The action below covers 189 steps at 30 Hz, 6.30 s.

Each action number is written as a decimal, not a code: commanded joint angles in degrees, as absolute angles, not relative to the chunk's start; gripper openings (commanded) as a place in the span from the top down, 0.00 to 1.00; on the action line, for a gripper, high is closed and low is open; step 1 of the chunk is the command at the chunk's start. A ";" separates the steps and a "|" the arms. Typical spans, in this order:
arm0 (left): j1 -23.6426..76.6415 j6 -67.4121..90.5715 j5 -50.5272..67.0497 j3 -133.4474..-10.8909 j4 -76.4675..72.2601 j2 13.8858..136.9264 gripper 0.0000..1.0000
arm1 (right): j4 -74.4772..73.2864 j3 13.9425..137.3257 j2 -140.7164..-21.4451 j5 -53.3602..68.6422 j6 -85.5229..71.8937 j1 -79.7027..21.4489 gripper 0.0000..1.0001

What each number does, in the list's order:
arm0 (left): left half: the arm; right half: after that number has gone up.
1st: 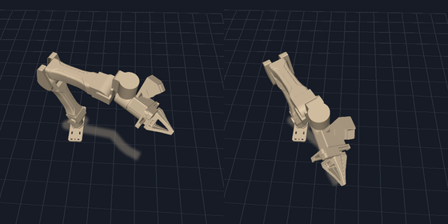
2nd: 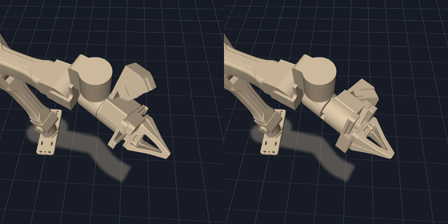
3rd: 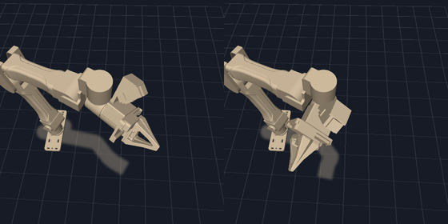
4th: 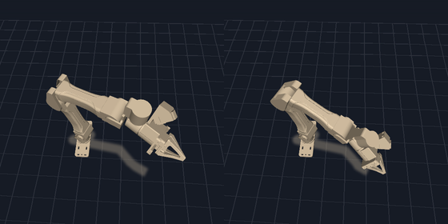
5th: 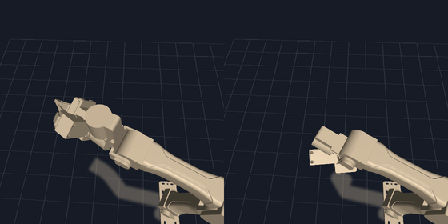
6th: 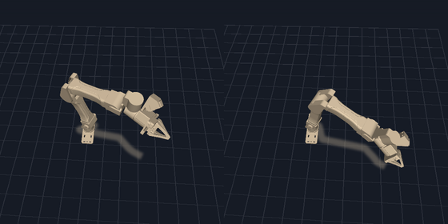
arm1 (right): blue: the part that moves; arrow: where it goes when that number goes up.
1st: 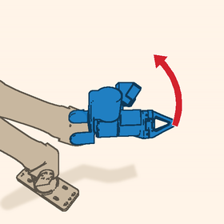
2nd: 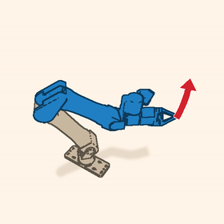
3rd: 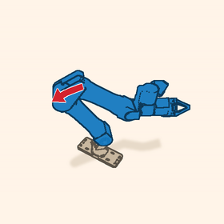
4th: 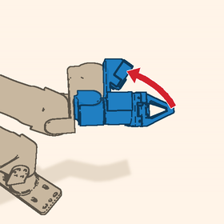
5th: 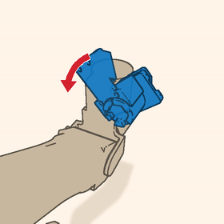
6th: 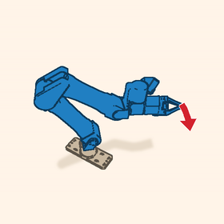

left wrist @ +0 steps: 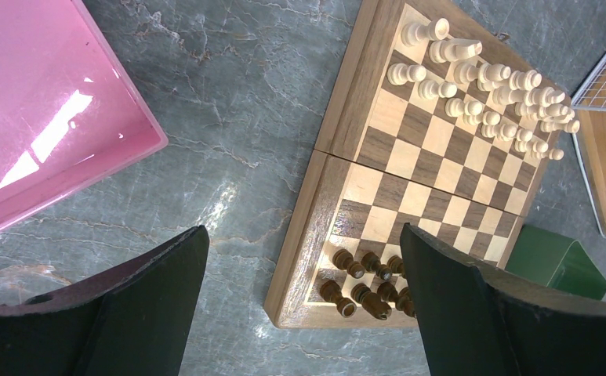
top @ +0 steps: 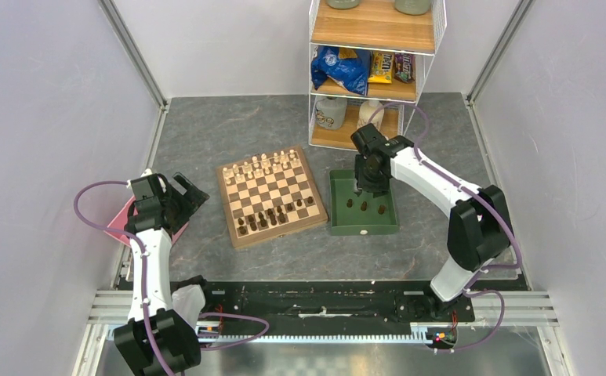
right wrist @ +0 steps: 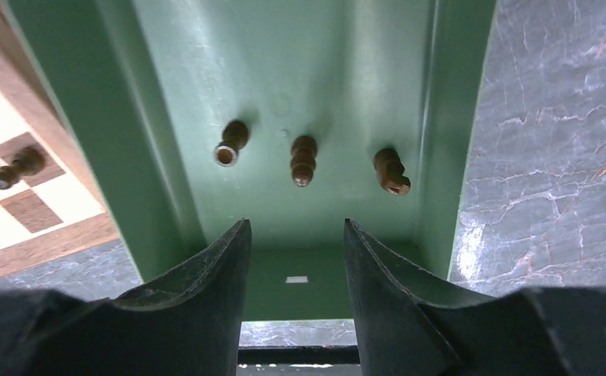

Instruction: Set up the chess pieces on the board

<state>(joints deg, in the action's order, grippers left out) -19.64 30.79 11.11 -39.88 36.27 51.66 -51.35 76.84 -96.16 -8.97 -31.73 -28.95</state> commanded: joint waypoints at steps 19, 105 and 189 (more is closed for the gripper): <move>-20.04 29.46 12.72 -40.70 35.50 51.91 0.01 | -47.55 73.28 -91.42 -9.55 -34.38 -26.32 0.03; -20.10 29.47 12.91 -40.61 35.42 52.20 0.01 | -48.55 74.87 -101.16 -6.04 -35.53 -26.27 0.85; -20.12 29.46 13.28 -40.61 35.42 52.08 0.01 | -54.93 107.27 -122.65 -2.63 -32.01 -53.44 0.71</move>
